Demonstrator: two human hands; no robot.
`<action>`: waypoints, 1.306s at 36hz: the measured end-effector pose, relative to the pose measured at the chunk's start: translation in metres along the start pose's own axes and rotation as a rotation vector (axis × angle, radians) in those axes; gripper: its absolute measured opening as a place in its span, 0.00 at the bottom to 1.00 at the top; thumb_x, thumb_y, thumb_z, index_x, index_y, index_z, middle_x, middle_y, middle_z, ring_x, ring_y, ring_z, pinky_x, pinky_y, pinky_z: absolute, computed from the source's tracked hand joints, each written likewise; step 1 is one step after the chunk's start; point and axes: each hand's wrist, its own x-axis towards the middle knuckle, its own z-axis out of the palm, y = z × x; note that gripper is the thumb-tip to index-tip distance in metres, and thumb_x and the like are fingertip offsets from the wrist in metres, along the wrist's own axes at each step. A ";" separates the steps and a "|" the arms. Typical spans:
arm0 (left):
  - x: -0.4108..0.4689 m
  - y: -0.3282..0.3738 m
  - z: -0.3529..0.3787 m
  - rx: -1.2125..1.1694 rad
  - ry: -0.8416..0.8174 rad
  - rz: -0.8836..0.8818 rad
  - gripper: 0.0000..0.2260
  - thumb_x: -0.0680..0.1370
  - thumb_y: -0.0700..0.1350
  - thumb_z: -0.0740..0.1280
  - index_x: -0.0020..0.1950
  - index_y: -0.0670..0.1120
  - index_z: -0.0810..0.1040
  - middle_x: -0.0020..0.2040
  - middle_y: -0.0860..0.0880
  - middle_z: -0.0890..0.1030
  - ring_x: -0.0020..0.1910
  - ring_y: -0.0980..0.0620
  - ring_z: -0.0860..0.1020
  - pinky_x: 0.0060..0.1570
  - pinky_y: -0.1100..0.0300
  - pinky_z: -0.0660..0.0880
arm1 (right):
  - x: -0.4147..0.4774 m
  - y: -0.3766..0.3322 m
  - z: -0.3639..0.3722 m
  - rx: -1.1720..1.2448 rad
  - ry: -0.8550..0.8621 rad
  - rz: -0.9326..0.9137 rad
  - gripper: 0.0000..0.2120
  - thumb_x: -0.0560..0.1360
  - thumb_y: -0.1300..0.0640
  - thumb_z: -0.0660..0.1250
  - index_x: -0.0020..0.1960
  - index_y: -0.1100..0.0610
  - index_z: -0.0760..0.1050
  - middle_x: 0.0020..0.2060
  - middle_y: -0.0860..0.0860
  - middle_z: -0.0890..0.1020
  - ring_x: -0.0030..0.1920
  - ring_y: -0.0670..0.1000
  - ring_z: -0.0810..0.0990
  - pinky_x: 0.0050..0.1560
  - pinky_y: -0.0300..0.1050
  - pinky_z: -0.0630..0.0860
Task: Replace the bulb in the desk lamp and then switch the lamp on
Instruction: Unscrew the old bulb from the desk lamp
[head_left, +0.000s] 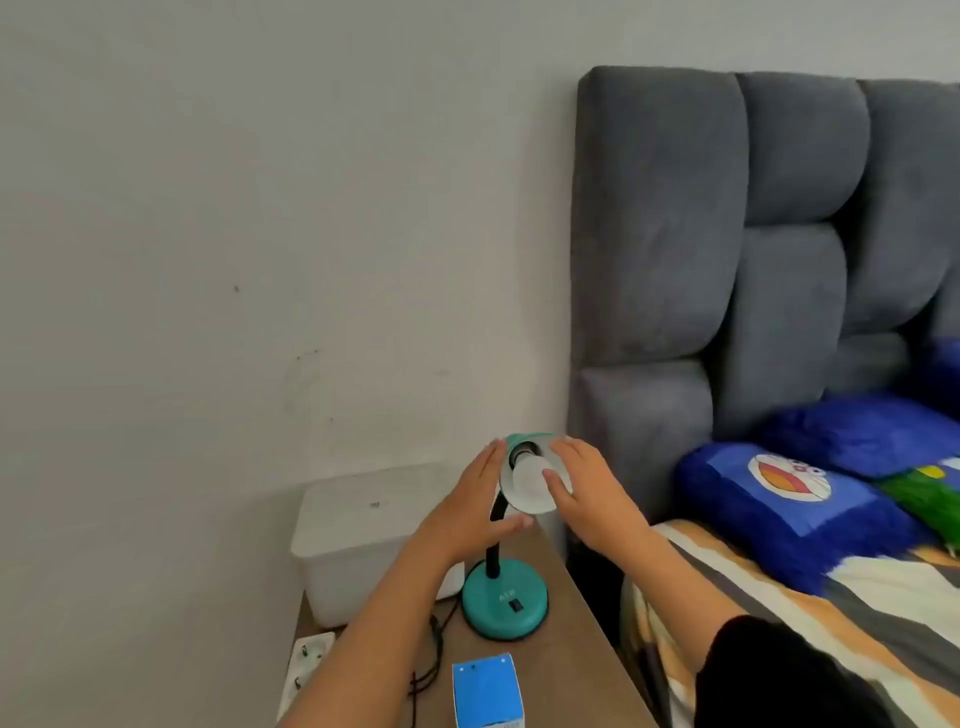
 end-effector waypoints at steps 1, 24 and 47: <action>0.004 0.000 0.002 -0.020 0.003 0.007 0.43 0.74 0.55 0.67 0.77 0.50 0.40 0.78 0.56 0.42 0.76 0.59 0.45 0.68 0.66 0.47 | 0.003 0.005 0.004 0.013 -0.009 0.026 0.20 0.80 0.54 0.55 0.71 0.58 0.62 0.69 0.53 0.67 0.69 0.50 0.64 0.68 0.39 0.59; 0.076 -0.059 0.025 -0.111 -0.033 0.157 0.47 0.68 0.40 0.75 0.76 0.56 0.47 0.77 0.54 0.54 0.75 0.59 0.54 0.73 0.62 0.54 | 0.071 0.035 0.067 0.273 -0.029 0.311 0.31 0.72 0.50 0.69 0.70 0.59 0.62 0.63 0.59 0.73 0.61 0.56 0.73 0.55 0.44 0.70; 0.066 -0.065 0.021 -0.126 -0.005 0.254 0.41 0.70 0.41 0.74 0.74 0.57 0.52 0.72 0.58 0.59 0.69 0.66 0.58 0.68 0.76 0.57 | 0.046 0.018 0.093 0.440 0.264 0.234 0.26 0.78 0.48 0.59 0.71 0.55 0.55 0.59 0.53 0.63 0.56 0.49 0.64 0.57 0.42 0.65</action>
